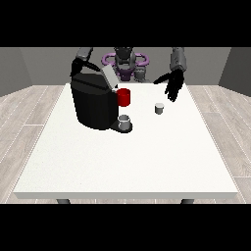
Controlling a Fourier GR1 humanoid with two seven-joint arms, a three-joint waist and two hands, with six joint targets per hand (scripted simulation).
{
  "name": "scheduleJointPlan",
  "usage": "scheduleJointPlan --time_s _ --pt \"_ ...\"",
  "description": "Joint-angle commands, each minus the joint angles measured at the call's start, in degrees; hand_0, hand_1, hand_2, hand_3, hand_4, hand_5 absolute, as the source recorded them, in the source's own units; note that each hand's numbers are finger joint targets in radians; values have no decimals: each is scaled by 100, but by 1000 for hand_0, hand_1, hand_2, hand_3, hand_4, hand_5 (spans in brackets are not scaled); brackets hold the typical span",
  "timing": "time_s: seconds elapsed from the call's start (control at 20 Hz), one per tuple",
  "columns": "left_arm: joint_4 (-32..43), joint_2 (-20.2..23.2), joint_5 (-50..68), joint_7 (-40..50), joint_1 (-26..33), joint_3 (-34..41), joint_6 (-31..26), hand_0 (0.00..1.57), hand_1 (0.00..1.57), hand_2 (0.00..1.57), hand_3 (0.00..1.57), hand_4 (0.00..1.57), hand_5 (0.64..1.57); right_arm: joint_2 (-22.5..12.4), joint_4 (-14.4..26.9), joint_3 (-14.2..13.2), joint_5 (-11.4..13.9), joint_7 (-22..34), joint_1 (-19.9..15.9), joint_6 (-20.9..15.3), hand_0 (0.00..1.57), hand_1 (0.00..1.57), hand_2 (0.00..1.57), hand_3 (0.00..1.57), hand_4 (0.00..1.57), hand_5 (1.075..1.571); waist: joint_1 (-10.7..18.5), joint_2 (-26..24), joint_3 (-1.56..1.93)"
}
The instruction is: Insert the coffee pod into the coffee machine and close the lid
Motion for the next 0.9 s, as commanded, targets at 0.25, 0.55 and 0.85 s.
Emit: scheduleJointPlan --time_s 0.25,0.55,0.85 --pt "1459 348 -742 -585 -653 9 17 0 0 0 0 0 1571 164 9 307 168 3 114 -218 0 0 0 0 0 1571 -138 400 -1" --pt "1789 -280 -1370 -498 -1084 -351 650 488 488 724 486 0 1571 264 452 447 -93 187 -134 -579 0 0 0 0 0 1571 89 362 1" --pt "1933 -353 -2059 -695 -1371 -634 1131 1071 1071 1107 914 448 1571 240 921 77 31 150 -494 -334 0 0 0 0 0 1571 180 371 1"
